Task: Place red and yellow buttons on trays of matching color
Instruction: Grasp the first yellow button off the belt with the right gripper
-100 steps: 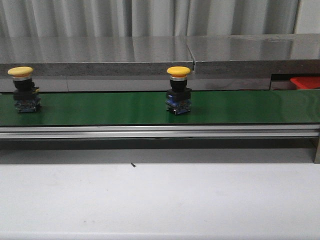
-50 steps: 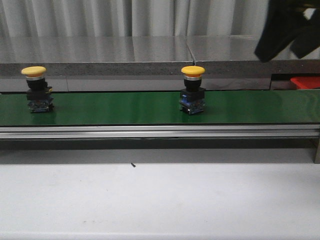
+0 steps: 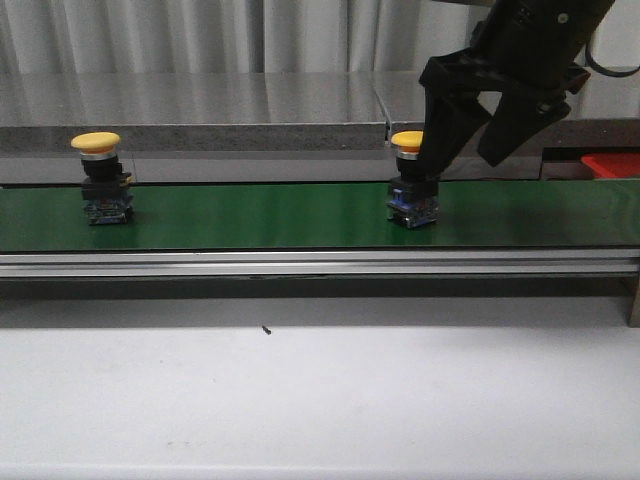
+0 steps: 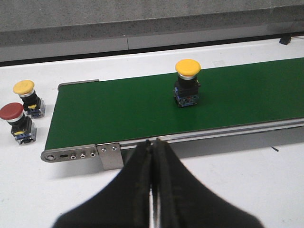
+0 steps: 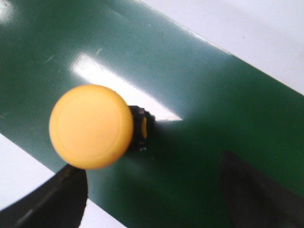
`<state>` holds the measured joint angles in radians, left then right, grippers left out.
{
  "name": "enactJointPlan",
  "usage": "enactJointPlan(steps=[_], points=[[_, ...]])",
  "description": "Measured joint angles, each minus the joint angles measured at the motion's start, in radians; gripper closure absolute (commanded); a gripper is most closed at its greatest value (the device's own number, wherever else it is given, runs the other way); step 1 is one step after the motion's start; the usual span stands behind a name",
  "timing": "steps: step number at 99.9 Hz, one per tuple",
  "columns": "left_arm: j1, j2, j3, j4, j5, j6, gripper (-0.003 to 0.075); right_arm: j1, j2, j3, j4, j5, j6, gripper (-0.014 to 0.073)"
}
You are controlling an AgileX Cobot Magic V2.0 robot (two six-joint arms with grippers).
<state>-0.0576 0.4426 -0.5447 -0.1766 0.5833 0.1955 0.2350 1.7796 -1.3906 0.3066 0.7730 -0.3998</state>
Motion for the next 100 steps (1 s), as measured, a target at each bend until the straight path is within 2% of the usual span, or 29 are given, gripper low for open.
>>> enactJointPlan(steps=[42, 49, 68, 75, 100], points=[[0.0, 0.0, 0.0, 0.0, 0.001, 0.0, 0.0739, 0.006, 0.003, -0.002, -0.002, -0.008, -0.002, 0.0033], [0.0, 0.0, 0.0, 0.0, 0.001, 0.0, 0.0739, 0.006, 0.003, -0.002, -0.004, -0.023, -0.002, 0.0082], [0.0, 0.0, 0.0, 0.0, 0.001, 0.0, 0.0739, 0.006, 0.003, -0.002, -0.024, -0.044, -0.002, 0.0312], [0.0, 0.0, 0.0, 0.0, 0.001, 0.0, 0.0739, 0.006, 0.003, -0.002, -0.028, -0.042, -0.002, 0.0364], [0.0, 0.0, 0.0, 0.0, 0.001, 0.0, 0.0739, -0.01, -0.004, -0.016, -0.037, -0.004, 0.004, 0.0377]])
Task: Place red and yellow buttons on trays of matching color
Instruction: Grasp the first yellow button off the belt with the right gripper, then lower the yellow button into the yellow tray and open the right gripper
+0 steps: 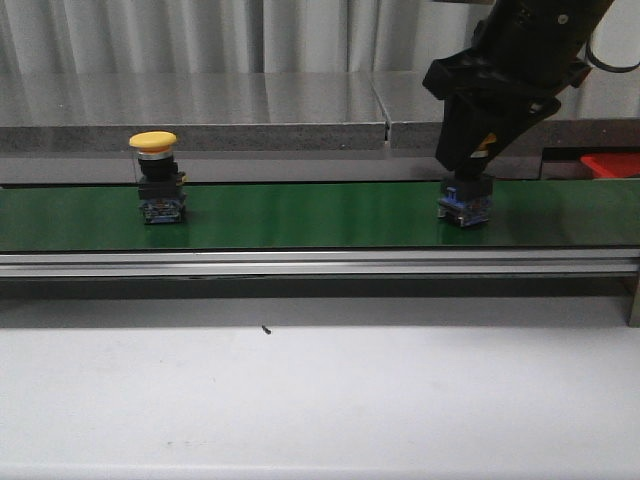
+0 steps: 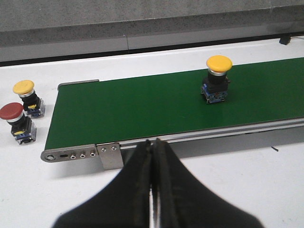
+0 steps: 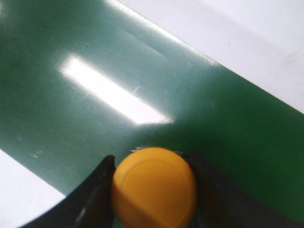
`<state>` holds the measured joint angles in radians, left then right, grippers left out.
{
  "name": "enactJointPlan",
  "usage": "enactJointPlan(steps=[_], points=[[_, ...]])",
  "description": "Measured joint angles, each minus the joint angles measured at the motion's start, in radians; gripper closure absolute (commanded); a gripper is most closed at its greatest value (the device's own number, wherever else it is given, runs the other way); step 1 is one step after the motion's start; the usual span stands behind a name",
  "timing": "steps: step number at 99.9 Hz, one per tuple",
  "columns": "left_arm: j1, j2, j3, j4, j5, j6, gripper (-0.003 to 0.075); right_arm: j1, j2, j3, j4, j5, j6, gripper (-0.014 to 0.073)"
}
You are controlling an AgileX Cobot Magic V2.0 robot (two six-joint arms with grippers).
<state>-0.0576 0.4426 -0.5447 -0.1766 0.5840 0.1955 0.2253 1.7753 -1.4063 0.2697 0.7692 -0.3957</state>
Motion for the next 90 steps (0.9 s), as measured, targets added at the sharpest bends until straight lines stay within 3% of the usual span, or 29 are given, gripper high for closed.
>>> enactJointPlan(steps=[27, 55, 72, 90], points=[[0.0, 0.0, 0.0, 0.0, 0.0, 0.0, 0.0739, -0.117, -0.158, -0.035, 0.0, 0.136, 0.014, 0.0377], [0.0, 0.0, 0.0, 0.0, 0.0, 0.0, 0.0739, -0.445, -0.244, -0.03, -0.006, 0.248, 0.037, 0.0377], [0.0, 0.0, 0.0, 0.0, 0.0, 0.0, 0.0739, -0.608, -0.242, 0.01, -0.016, 0.213, 0.04, 0.0377], [0.0, 0.0, 0.0, 0.0, 0.0, 0.0, 0.0739, -0.665, -0.202, 0.078, -0.016, 0.123, 0.04, 0.0377]])
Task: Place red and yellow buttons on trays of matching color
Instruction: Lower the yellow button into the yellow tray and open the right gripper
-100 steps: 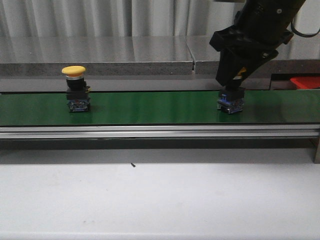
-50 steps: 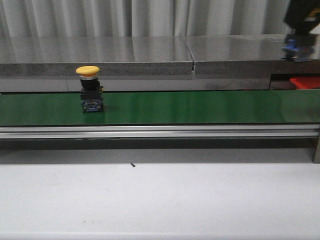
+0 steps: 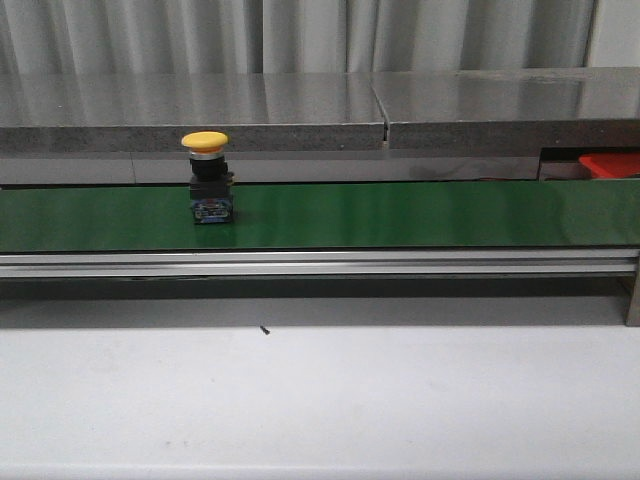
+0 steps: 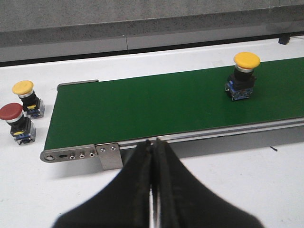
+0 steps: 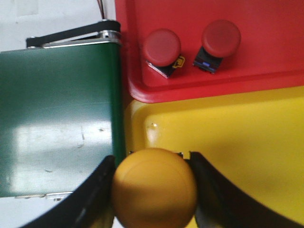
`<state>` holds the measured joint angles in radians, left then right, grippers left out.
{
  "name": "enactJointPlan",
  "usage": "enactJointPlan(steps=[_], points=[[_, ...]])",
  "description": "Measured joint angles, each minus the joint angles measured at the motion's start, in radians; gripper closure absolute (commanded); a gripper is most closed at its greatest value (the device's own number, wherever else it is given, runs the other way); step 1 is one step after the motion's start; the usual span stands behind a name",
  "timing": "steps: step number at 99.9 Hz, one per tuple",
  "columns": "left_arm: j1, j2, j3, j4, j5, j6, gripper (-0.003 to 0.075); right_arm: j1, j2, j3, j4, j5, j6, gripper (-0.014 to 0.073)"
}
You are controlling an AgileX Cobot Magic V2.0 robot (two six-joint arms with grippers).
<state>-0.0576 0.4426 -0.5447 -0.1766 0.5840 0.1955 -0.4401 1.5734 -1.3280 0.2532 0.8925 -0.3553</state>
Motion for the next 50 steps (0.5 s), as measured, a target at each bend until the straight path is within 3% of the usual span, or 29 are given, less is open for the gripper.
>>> enactJointPlan(steps=[50], points=[[0.0, 0.0, 0.0, 0.0, 0.0, 0.0, 0.0739, -0.004, 0.188, 0.076, 0.006, -0.169, 0.002, 0.0377]])
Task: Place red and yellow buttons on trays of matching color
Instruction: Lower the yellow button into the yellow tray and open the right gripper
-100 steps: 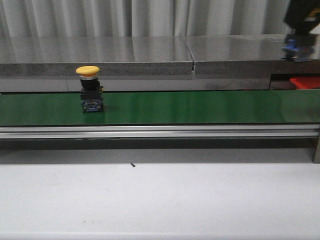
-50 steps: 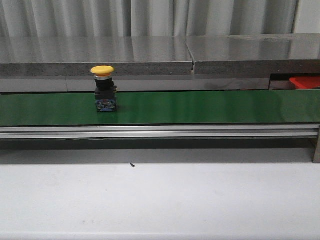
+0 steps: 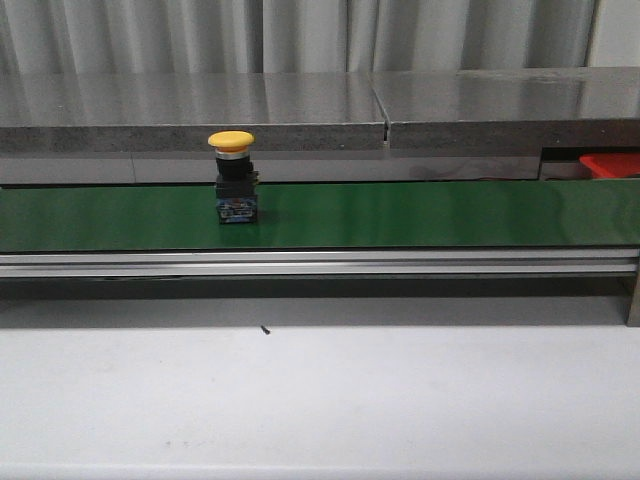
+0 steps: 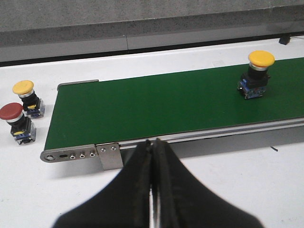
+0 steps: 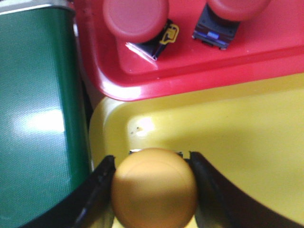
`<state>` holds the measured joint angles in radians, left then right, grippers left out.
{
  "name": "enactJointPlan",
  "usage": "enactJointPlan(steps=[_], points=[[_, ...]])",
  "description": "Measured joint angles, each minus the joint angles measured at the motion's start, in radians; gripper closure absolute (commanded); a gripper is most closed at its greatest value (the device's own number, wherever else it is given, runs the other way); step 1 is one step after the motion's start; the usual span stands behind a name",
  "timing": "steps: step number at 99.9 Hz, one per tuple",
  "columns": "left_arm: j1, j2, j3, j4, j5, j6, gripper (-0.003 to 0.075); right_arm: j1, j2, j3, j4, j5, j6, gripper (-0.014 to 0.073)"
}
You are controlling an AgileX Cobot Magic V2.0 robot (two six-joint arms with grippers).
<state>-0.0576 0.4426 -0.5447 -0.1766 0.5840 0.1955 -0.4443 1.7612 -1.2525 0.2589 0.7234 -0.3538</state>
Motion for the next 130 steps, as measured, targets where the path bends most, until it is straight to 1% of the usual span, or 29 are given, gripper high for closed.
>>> enactJointPlan(steps=[28, 35, 42, 54, 61, 84, 110, 122, 130], points=[[0.0, 0.0, 0.0, 0.0, 0.0, 0.0, 0.0739, 0.0, 0.062, 0.0, 0.0, -0.004, 0.0, 0.0377], [0.0, 0.0, 0.0, 0.0, 0.0, 0.0, 0.0739, 0.0, 0.063, 0.0, 0.0, -0.008, 0.0, 0.0358], [0.0, 0.0, 0.0, 0.0, 0.0, 0.0, 0.0739, 0.0, 0.063, 0.0, 0.0, -0.01, 0.0, 0.0294], [0.0, 0.0, 0.0, 0.0, 0.0, 0.0, 0.0739, 0.0, 0.063, 0.0, -0.006, -0.01, 0.0, 0.0152], [0.0, 0.0, 0.0, 0.0, 0.0, 0.0, 0.0739, -0.002, 0.063, 0.0, -0.006, -0.01, 0.0, 0.0116], [0.0, 0.0, 0.0, 0.0, 0.0, 0.0, 0.0739, -0.002, 0.038, 0.0, -0.008, -0.01, 0.0, 0.0114], [0.0, 0.0, 0.0, 0.0, 0.002, 0.0, 0.0739, 0.0, -0.07, 0.0, -0.001, -0.008, 0.0, 0.0114], [0.0, 0.0, 0.0, 0.0, 0.002, 0.0, 0.0739, 0.04, -0.141, 0.0, 0.011, 0.001, -0.006, 0.0114], [0.0, 0.0, 0.0, 0.0, 0.002, 0.0, 0.0739, 0.104, -0.182, 0.0, 0.013, 0.008, -0.022, 0.0114]])
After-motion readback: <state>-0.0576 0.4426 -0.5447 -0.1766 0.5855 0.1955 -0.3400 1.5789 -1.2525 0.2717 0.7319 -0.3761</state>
